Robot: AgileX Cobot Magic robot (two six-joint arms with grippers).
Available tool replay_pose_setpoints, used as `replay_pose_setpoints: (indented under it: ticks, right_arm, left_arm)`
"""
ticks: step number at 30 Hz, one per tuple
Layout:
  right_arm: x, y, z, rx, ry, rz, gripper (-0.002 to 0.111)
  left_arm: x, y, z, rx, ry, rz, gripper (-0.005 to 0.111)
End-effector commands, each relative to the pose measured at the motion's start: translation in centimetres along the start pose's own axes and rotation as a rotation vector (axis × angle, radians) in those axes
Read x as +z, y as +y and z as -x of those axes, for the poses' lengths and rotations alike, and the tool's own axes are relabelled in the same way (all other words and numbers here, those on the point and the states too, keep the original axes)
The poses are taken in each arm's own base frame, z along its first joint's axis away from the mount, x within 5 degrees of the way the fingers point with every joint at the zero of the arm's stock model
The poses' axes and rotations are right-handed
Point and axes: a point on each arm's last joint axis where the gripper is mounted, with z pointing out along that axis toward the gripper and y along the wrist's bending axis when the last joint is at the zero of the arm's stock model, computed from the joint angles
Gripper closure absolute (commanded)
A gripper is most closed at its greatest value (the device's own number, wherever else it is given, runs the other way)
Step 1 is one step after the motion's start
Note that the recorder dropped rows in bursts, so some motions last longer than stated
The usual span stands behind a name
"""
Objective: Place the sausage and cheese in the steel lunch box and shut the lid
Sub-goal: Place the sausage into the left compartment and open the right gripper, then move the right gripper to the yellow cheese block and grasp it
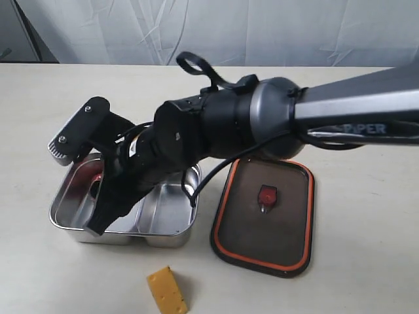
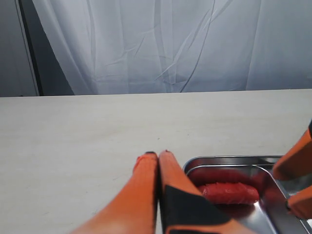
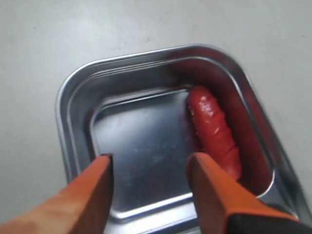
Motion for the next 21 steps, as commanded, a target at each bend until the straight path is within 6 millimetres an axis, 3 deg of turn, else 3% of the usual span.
replay_pose_setpoints:
  ticks: [1,6,10,16,21]
  right_arm:
    - [-3.6,0.6,0.2,0.118,0.107,0.05,0.059]
    - [-6.5,0.7,-1.6,0.272,0.379,0.01,0.059]
    - [-6.4,1.9,-4.1,0.324,0.543,0.047,0.059]
    - [-5.0,3.4,-7.3,0.411,0.56,0.075,0.059]
    - [-4.6,3.9,-7.2,0.511,0.499,0.112,0.059]
  left_arm:
    - [0.0,0.0,-0.1,-0.001,-0.004,0.0,0.107]
    - [0.0,0.0,-0.1,-0.001,-0.007,0.0,0.107]
    - [0.0,0.0,-0.1,-0.001,-0.007,0.0,0.107]
    - [0.0,0.0,-0.1,-0.001,-0.007,0.0,0.107]
    - [0.0,0.0,-0.1,-0.001,-0.007,0.0,0.107]
